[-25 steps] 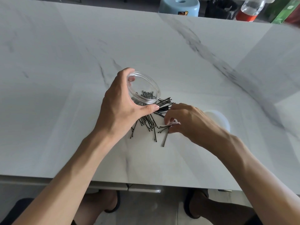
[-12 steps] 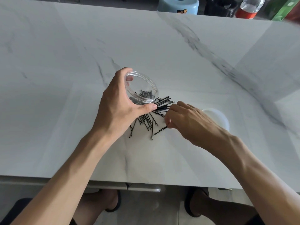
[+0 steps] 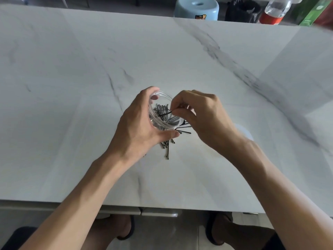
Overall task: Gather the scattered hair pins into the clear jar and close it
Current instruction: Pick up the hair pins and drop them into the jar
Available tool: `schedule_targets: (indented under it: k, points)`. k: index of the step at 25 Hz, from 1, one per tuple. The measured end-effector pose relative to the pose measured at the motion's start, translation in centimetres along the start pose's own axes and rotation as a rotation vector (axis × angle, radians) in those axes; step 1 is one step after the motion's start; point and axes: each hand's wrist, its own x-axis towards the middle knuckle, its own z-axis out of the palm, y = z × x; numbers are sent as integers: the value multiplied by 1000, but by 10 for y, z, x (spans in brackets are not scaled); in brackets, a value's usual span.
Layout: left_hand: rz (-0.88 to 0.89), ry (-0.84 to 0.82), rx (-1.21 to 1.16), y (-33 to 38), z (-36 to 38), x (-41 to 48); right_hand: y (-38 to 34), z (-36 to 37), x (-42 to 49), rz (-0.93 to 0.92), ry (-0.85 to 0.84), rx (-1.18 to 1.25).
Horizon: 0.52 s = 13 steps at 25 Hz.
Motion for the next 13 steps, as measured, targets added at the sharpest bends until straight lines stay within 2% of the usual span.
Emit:
schedule_targets:
  k: [2,5,9,13]
  points:
    - [-4,20,-21,-2,-3,1,3,0,4,1,48,37]
    - [-21,72,-40,-7,-9,2,20,-2,8,109,170,56]
    - [-42,137,-49,-13,-15,2,46,18,12,186,-6,-151]
    - [-64,153,-47,-18,-21,2,53,27,16,179,-130,-221]
